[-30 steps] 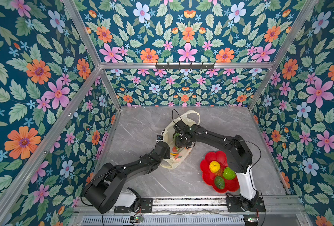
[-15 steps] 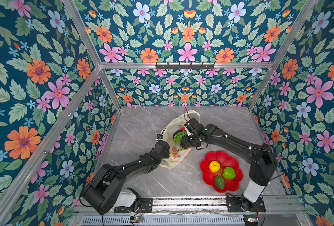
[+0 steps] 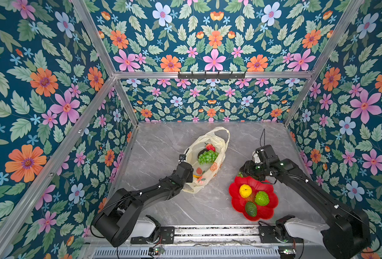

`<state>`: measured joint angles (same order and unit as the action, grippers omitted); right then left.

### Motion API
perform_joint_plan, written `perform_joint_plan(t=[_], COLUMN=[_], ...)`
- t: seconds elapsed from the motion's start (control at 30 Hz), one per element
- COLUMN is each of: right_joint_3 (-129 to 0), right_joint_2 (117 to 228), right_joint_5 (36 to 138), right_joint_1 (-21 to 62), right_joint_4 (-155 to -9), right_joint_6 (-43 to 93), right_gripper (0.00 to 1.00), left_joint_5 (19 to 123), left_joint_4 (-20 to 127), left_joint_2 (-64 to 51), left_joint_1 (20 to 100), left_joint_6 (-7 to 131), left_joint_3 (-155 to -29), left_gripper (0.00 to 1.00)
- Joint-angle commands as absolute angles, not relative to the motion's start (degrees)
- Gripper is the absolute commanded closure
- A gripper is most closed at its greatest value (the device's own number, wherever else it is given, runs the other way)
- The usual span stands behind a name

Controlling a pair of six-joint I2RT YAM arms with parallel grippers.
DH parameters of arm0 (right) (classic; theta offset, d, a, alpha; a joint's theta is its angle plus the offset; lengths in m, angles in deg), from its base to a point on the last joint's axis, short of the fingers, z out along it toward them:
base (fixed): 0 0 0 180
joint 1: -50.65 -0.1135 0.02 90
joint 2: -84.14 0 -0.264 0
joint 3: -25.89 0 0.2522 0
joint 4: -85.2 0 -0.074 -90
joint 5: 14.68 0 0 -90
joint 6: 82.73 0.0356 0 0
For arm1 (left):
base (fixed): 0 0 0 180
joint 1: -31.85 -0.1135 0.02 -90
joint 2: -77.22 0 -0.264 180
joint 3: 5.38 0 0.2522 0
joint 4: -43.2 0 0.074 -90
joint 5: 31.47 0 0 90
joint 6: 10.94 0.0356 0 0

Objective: Take fruits out of the plastic bag
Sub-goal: Place the fruit on the plate.

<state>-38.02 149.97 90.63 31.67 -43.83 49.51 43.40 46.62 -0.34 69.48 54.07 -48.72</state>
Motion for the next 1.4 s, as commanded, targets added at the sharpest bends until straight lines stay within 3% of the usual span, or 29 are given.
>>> perform_joint_plan(t=[0.0,0.57,1.1,1.37], right_joint_3=[-35.20,-22.49,-18.60,-17.45], right_joint_2=[147.69,142.48,147.22,148.57], right_joint_5=[94.09,103.67,104.01,103.78], right_joint_1=[34.24,46.96,48.52,48.47], right_joint_4=[-45.95,-54.74,-61.26,-61.98], right_joint_6=[52.35,60.28,63.37,63.96], right_gripper=[0.47,0.47,0.45,0.38], left_joint_5=[43.11,42.98,42.52,42.45], left_joint_4=[45.10,43.78,43.35,43.25], left_joint_2=[-0.78,-1.53,-1.62,-2.28], left_joint_1=[69.50,69.48,69.52,69.52], left_joint_6=[54.61,54.27,54.27,54.36], left_joint_3=[-48.54,-47.70,-47.44,-47.62], left_gripper=[0.75,0.74,0.74,0.75])
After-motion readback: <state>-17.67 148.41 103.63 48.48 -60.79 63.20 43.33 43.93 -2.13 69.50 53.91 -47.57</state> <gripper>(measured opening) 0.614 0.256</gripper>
